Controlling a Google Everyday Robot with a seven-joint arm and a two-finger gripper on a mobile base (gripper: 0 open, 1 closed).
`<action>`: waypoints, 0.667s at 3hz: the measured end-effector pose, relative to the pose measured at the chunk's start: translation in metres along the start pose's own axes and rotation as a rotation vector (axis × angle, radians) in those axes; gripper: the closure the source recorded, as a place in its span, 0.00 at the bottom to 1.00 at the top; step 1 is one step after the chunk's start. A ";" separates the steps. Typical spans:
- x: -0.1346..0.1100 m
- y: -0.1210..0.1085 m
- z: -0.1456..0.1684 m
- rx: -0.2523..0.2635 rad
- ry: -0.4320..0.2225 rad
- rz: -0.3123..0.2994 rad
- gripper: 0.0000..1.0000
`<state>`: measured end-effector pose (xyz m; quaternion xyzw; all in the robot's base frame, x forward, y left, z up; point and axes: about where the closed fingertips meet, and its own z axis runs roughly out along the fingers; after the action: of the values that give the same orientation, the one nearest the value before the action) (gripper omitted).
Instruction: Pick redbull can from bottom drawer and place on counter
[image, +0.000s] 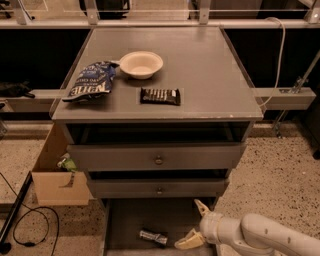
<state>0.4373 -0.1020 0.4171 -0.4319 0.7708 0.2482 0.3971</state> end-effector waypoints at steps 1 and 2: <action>0.020 0.005 0.046 -0.009 0.009 0.008 0.00; 0.050 0.004 0.083 -0.001 0.008 0.023 0.00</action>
Offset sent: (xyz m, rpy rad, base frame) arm 0.0211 0.0512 -0.1451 0.0081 0.0321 -0.0370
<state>0.4512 -0.0636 0.3295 -0.4239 0.7774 0.2513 0.3909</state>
